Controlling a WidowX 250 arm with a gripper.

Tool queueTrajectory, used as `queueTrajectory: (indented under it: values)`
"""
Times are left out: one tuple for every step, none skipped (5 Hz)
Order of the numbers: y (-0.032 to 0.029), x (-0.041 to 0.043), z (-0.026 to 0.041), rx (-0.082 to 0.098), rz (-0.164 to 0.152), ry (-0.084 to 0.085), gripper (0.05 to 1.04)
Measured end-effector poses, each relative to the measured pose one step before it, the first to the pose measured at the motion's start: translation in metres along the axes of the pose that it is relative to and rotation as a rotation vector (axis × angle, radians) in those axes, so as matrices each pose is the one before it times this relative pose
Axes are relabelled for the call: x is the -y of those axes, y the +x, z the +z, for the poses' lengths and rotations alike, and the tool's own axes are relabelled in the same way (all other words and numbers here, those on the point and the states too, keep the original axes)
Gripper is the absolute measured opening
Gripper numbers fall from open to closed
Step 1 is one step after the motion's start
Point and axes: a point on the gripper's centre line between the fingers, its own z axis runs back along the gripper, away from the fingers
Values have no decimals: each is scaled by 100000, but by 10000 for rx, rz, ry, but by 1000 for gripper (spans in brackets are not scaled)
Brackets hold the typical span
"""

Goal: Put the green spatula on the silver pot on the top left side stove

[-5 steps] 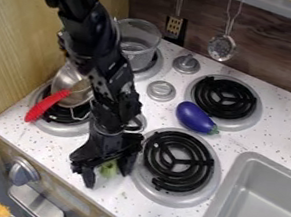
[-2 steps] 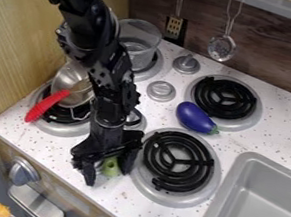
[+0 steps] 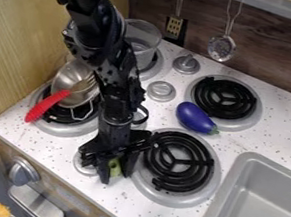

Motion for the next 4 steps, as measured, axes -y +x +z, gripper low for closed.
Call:
queueTrajectory:
  values:
    - [-227, 290, -36, -10, -186, -2, 483]
    - [-376, 371, 126, 202, -744, 109, 482]
    - [-518, 295, 395, 185, -452, 214, 473]
    - [-477, 3489, 3406, 849, -1609, -808, 430]
